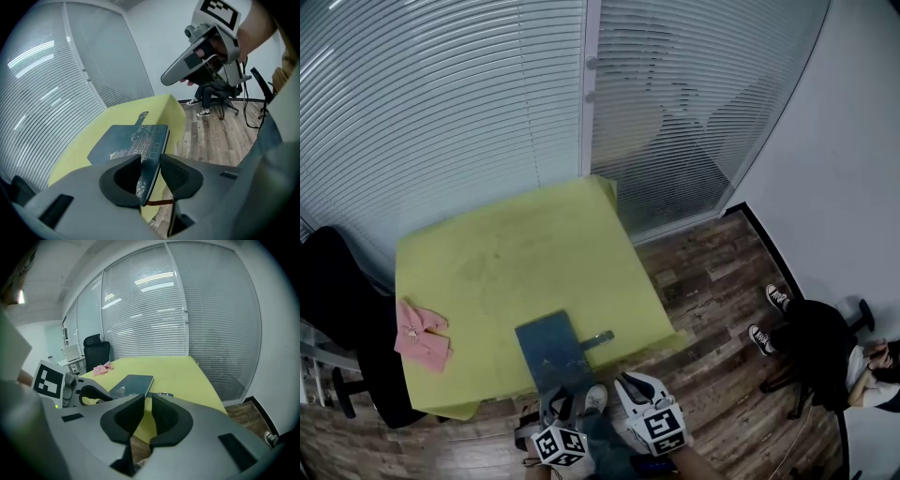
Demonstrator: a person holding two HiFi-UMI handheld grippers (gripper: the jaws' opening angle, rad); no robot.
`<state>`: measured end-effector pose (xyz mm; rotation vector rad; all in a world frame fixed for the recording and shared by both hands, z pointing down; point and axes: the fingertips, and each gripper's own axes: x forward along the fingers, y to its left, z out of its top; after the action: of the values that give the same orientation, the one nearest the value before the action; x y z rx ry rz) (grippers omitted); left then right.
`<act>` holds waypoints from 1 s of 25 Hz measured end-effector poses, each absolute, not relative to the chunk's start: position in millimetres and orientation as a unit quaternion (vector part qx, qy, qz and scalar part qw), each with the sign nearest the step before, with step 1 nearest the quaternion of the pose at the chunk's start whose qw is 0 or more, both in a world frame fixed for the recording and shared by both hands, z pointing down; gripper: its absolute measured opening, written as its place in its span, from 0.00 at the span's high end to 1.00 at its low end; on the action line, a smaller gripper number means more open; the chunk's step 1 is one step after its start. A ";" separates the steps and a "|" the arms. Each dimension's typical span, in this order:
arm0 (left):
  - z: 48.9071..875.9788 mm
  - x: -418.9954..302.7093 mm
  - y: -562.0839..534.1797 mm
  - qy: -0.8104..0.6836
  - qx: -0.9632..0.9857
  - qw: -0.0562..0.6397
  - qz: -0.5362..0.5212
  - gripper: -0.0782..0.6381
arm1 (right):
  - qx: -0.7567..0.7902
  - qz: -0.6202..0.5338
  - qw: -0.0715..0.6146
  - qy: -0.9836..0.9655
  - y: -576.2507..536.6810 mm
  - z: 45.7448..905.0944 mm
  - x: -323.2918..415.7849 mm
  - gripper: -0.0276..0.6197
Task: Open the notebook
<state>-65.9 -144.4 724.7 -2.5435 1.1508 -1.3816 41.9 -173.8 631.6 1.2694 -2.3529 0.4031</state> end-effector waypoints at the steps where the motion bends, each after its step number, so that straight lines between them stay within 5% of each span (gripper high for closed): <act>1: 724.2 -65.7 -144.2 0.370 -0.816 0.012 -0.444 0.69 | 0.459 0.144 0.217 -0.850 -173.4 630.7 43.1 0.86; 25: 702.6 -66.4 -137.7 0.389 -0.810 0.024 -0.438 0.78 | 0.466 0.130 0.203 -0.851 -157.5 607.7 55.0 0.87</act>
<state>-66.4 -137.7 702.6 -2.5078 1.2041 -1.3551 55.0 -157.5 607.7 1.3012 -2.3749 0.3637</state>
